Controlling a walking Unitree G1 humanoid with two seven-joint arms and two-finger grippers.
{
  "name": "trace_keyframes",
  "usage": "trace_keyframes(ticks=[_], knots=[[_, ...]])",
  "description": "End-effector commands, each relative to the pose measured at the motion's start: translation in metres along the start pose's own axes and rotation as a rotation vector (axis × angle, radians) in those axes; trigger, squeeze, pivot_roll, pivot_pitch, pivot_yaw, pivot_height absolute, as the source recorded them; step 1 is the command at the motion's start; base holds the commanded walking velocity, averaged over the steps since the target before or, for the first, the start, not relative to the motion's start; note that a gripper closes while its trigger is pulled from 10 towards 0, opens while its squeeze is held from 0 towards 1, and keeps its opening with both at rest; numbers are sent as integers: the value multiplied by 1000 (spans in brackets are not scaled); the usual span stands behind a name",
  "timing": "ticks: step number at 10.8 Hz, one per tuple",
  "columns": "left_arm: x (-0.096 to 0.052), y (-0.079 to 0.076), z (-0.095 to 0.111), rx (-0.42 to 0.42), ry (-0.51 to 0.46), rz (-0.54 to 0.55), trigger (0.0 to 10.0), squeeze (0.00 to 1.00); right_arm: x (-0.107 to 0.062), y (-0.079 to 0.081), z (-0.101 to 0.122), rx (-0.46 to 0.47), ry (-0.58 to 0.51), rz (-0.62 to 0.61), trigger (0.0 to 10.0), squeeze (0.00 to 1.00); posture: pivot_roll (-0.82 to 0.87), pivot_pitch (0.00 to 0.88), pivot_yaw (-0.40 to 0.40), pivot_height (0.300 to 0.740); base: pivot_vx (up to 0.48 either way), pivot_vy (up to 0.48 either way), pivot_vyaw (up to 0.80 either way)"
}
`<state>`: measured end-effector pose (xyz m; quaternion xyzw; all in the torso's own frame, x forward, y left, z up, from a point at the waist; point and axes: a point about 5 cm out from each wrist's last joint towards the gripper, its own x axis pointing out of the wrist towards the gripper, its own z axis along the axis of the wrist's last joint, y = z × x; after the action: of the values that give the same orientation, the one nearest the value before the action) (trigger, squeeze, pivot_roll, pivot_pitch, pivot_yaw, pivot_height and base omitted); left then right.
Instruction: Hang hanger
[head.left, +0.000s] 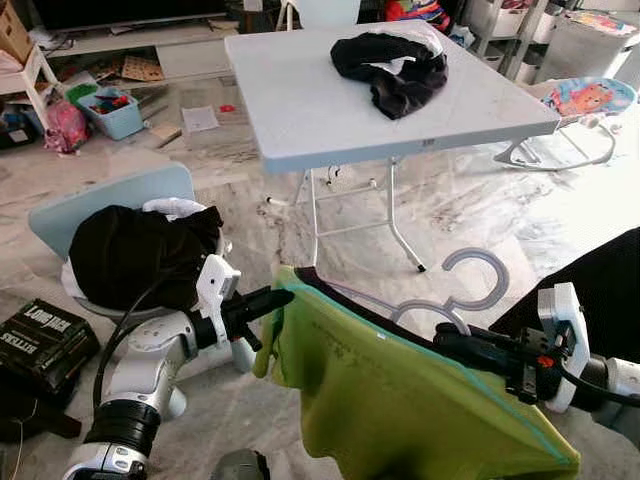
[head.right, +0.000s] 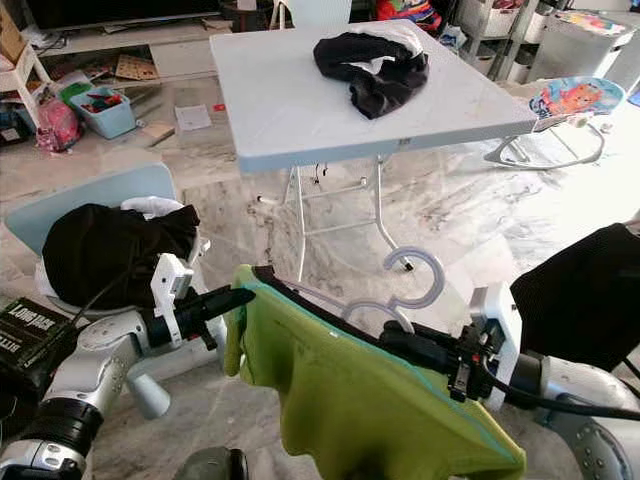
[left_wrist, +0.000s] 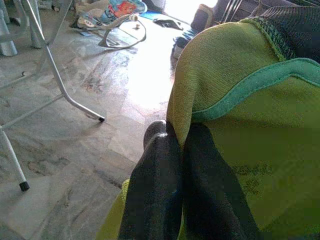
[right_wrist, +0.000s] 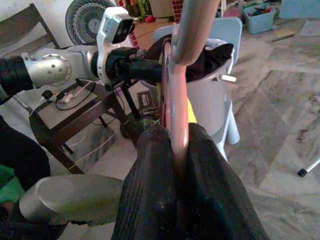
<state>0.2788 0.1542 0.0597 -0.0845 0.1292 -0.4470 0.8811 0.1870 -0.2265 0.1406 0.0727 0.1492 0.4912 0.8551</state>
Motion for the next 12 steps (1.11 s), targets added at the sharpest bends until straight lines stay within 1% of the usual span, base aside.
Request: trace_keyframes(ticks=[1,2,3,4,5,6,7,8,9,10,11,12], knots=[[-3,3,-1,-26,-8,30,0,0,1,2,7,-24,-25,19,0,0,-179,0,22,740,0,0,0],[-6,8,-3,-68,-37,112,0,0,4,-2,13,-35,-70,-15,0,0,-177,0,21,740,0,0,0],[-10,14,-16,-116,12,246,0,0,10,-11,24,-64,-151,-94,0,0,-172,0,19,740,0,0,0],[-13,13,-28,-196,48,311,0,0,14,-20,35,-78,-247,-175,0,0,-163,0,15,740,0,0,0],[-14,12,-39,-275,71,378,0,0,16,-22,45,-44,-321,-172,0,0,-154,0,10,740,0,0,0],[-15,14,-52,-369,147,464,0,0,19,-25,52,-46,-345,-175,0,0,-151,0,6,740,0,0,0],[-19,15,-64,-435,205,522,0,0,19,-29,57,-41,-377,-190,0,0,-150,0,4,740,0,0,0],[-20,14,-68,-491,214,550,0,0,15,-34,62,-55,-391,-221,0,0,-152,0,5,740,0,0,0],[-20,13,-68,-503,218,559,0,0,11,-39,65,-57,-404,-250,0,0,-152,0,5,740,0,0,0],[-15,10,-67,-488,236,530,0,0,9,-43,69,-73,-410,-277,0,0,-155,0,7,740,0,0,0],[-9,8,-63,-453,237,504,0,0,12,-43,71,-77,-420,-291,0,0,-155,0,7,740,0,0,0],[0,7,-54,-378,232,489,0,0,21,-46,71,-92,-428,-327,0,0,-150,0,4,740,0,0,0]])
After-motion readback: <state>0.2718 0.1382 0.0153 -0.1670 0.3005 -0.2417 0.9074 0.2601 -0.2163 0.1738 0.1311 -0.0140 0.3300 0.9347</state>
